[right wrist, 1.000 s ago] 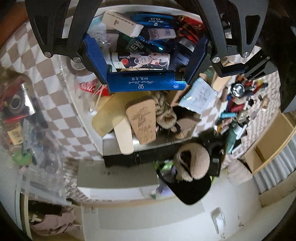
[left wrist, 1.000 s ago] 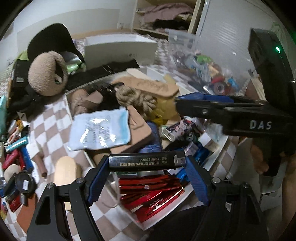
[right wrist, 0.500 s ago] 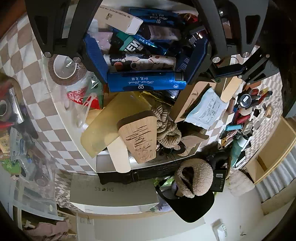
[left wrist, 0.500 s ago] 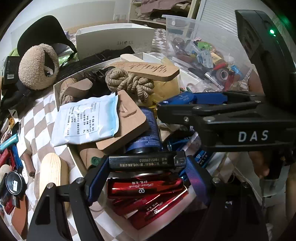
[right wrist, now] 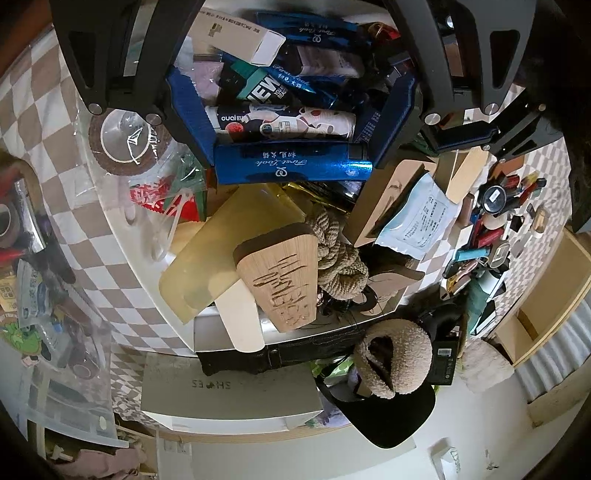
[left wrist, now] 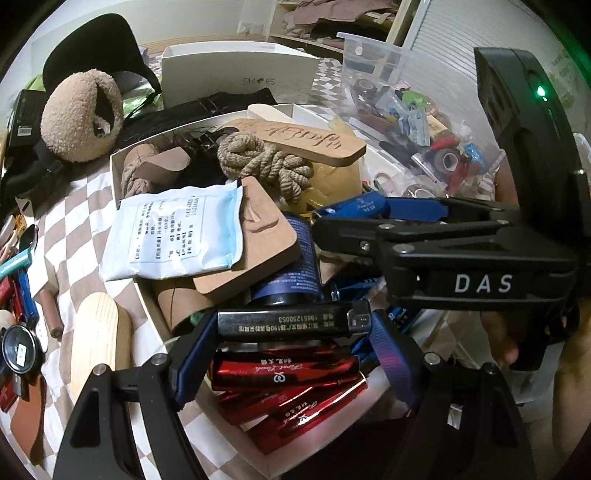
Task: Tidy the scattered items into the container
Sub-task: 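Lower both lighters into the white box and open both tools, then lift both open tools out of the white box and move over the bed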
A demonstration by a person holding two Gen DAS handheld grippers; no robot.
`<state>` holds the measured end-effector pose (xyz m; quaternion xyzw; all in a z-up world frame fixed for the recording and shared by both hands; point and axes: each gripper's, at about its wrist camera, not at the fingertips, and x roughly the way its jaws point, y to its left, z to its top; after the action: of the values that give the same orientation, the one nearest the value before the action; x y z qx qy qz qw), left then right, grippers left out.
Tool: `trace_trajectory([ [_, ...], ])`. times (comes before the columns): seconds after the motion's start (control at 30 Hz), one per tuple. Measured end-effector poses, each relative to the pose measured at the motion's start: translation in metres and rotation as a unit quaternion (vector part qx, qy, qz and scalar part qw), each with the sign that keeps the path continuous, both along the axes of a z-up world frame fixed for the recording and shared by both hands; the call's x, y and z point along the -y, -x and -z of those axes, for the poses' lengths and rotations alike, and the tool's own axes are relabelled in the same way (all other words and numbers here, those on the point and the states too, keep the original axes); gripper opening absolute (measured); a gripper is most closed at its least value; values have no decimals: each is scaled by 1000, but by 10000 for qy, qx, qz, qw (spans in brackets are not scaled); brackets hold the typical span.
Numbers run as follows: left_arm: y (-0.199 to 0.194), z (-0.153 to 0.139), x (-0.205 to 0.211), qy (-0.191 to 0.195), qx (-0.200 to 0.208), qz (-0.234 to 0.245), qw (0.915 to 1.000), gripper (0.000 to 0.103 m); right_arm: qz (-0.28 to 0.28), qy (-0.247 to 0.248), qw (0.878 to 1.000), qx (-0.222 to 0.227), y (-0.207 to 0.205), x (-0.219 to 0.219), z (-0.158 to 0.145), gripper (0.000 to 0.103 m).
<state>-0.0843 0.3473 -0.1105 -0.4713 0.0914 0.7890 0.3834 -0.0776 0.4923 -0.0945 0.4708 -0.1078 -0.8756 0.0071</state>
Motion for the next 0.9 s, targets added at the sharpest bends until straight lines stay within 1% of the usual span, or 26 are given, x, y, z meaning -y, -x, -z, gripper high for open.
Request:
trace_trajectory([
  [0.43, -4, -5, 3, -50, -15, -28, 10000, 82, 127, 145, 9998, 24, -5, -2, -5, 83],
  [0.47, -4, -6, 3, -59, -31, -28, 10000, 86, 135, 160, 9998, 10, -6, -2, -6, 83],
  [0.5, -4, -7, 3, -68, -48, -28, 10000, 95, 144, 168, 9998, -12, -7, -2, -7, 83],
  [0.53, -4, -8, 4, -99, -63, -34, 9999, 97, 153, 176, 9997, -34, -8, -2, -9, 83],
  [0.77, -3, -17, 10, -243, -117, -115, 9996, 97, 257, 259, 9991, -212, -13, -4, -20, 83],
  [0.9, -3, -24, 18, -336, -188, -186, 9991, 97, 309, 229, 9988, -316, -17, -3, -27, 83],
])
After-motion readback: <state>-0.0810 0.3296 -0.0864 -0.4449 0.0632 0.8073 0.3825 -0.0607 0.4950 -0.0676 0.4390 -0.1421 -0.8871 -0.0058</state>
